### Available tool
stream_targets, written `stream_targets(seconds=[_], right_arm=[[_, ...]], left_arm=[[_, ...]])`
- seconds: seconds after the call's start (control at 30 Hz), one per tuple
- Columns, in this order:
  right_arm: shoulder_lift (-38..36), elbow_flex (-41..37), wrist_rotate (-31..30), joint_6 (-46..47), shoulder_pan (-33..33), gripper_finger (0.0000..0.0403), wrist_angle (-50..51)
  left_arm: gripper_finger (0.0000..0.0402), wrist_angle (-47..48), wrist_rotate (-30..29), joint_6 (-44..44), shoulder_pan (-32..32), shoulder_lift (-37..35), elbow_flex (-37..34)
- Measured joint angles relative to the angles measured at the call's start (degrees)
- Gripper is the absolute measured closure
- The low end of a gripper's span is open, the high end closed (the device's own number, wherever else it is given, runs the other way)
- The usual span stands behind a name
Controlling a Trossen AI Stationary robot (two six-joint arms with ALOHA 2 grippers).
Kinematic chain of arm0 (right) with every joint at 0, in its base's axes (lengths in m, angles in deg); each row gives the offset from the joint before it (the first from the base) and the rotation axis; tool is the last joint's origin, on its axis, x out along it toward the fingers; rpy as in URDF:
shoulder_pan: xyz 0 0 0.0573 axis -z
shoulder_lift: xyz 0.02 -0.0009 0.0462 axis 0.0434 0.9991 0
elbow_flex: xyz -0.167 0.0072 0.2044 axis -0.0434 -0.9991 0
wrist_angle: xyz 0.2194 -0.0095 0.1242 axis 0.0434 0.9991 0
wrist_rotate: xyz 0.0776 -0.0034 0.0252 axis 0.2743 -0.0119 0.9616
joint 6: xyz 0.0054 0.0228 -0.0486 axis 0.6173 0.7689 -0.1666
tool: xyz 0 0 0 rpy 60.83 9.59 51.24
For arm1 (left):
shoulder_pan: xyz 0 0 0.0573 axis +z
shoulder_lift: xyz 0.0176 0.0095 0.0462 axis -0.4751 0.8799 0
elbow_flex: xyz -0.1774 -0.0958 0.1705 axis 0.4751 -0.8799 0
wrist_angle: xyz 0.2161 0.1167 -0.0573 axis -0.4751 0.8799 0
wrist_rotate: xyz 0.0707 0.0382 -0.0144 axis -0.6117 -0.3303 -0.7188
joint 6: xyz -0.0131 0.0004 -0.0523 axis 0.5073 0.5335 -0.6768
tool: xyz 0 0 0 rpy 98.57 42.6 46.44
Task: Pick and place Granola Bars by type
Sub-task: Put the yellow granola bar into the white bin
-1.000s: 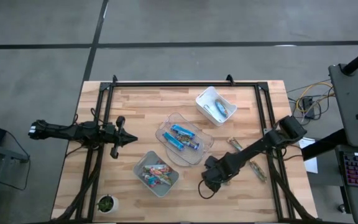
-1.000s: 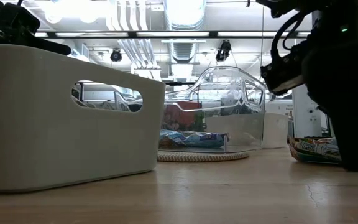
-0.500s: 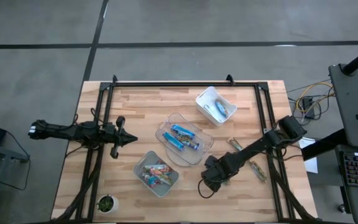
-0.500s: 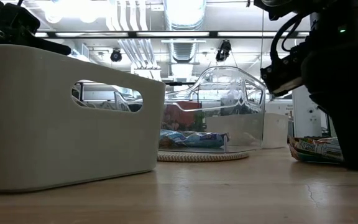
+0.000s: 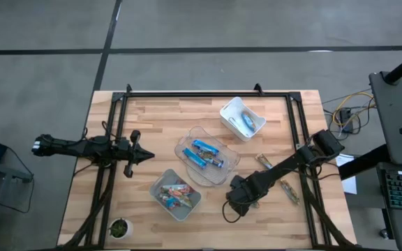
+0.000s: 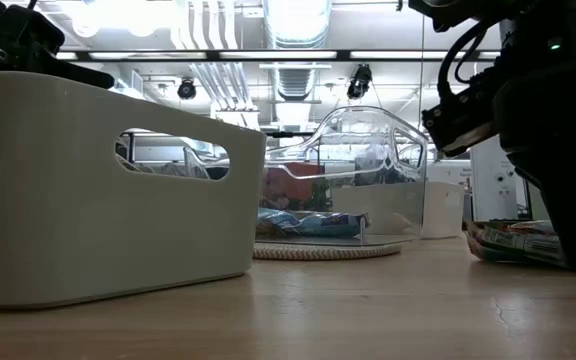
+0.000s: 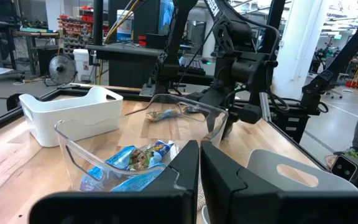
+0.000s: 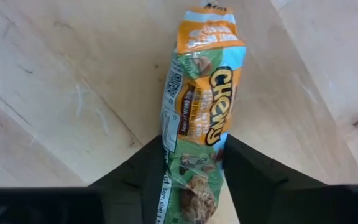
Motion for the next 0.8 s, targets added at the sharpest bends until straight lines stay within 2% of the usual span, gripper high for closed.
stream_targets(seconds=[0.27, 0.6, 0.8], right_arm=[[-0.2, 0.0, 0.4, 0.0, 0.0, 0.0297, -0.3], [-0.4, 0.0, 0.6, 0.0, 0.0, 0.0313, -0.1], [-3.8, 0.0, 1.2, 0.0, 0.0, 0.0328, 0.4]], left_arm=[[0.0401, 0.0, 0.0, 0.0, 0.0, 0.0, 0.0], [0.0401, 0.0, 0.0, 0.0, 0.0, 0.0, 0.0], [0.0401, 0.0, 0.0, 0.0, 0.0, 0.0, 0.0]])
